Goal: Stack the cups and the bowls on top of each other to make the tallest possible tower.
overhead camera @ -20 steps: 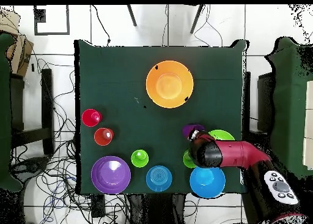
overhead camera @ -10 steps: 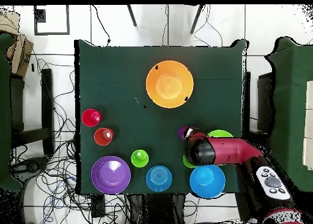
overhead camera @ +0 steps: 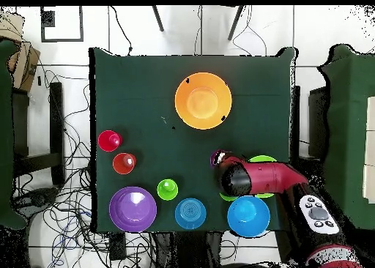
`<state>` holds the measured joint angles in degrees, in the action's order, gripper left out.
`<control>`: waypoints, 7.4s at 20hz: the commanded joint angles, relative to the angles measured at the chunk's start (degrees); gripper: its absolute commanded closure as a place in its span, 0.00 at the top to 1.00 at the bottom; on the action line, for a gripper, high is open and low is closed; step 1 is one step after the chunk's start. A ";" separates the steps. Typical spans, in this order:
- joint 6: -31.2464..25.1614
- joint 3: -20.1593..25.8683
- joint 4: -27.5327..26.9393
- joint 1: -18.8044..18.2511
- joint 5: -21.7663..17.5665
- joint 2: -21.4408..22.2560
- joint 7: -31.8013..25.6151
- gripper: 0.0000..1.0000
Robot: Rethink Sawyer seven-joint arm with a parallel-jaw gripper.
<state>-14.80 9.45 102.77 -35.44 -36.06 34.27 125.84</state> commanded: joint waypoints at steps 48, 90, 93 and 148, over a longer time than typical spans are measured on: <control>5.14 4.21 6.18 2.01 4.82 6.92 4.40 0.00; 22.46 -9.47 -2.20 11.20 15.18 8.46 6.06 0.00; 24.91 -11.11 -3.43 12.48 16.51 6.00 6.52 0.00; 20.91 -13.09 -6.42 17.79 27.41 3.46 4.45 0.00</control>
<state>12.81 -7.62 100.32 -19.51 -10.58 35.23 125.84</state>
